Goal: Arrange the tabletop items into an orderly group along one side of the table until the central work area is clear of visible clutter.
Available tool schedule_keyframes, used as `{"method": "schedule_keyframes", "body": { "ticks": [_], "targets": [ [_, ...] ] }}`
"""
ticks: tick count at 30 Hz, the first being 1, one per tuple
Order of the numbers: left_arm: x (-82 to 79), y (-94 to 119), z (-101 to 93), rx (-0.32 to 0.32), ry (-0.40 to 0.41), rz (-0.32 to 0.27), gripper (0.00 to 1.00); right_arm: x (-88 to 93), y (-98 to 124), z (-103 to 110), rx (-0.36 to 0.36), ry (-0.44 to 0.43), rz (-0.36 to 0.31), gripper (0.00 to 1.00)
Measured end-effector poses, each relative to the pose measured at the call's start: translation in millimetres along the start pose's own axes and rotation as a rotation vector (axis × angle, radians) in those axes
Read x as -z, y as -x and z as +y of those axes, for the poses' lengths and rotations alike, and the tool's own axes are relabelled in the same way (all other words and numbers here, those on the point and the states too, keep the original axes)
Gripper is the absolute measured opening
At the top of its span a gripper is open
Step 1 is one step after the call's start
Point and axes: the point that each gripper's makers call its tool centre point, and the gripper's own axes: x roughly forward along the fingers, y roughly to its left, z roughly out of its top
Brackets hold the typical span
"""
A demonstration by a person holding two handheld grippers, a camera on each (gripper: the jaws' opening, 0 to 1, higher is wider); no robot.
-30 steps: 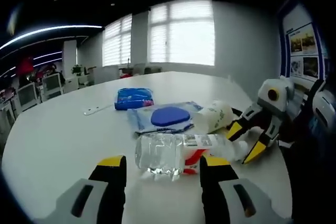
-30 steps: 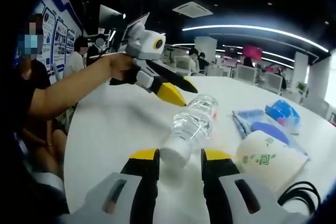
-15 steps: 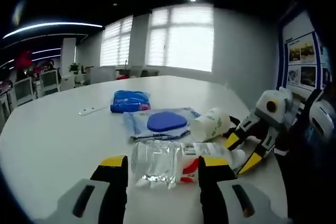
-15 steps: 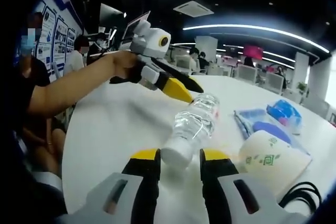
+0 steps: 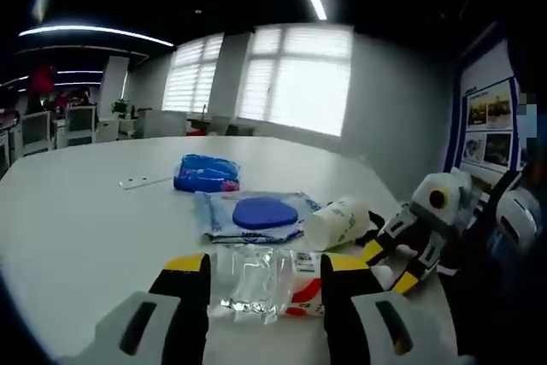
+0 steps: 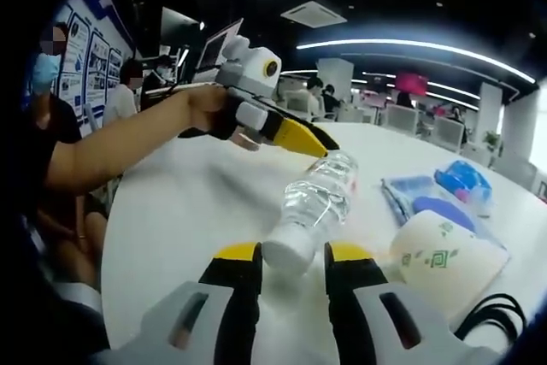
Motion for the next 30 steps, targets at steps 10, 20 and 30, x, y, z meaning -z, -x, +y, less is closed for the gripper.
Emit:
{"method": "schedule_keyframes", "body": {
  "ticks": [10, 20, 30],
  "targets": [
    [7.0, -2.2, 8.2, -0.023, 0.026, 0.032, 0.51, 0.9, 0.4, 0.1, -0.003, -0.019, 0.000, 0.26],
    [8.9, -0.8, 8.0, -0.016, 0.054, 0.025, 0.51, 1.6, 2.0, -1.3, 0.009, -0.035, -0.008, 0.23],
    [8.2, 0.8, 10.8, -0.019, 0.075, 0.010, 0.49, 1.0, 2.6, -2.8, 0.013, -0.050, -0.018, 0.22]
  ]
}}
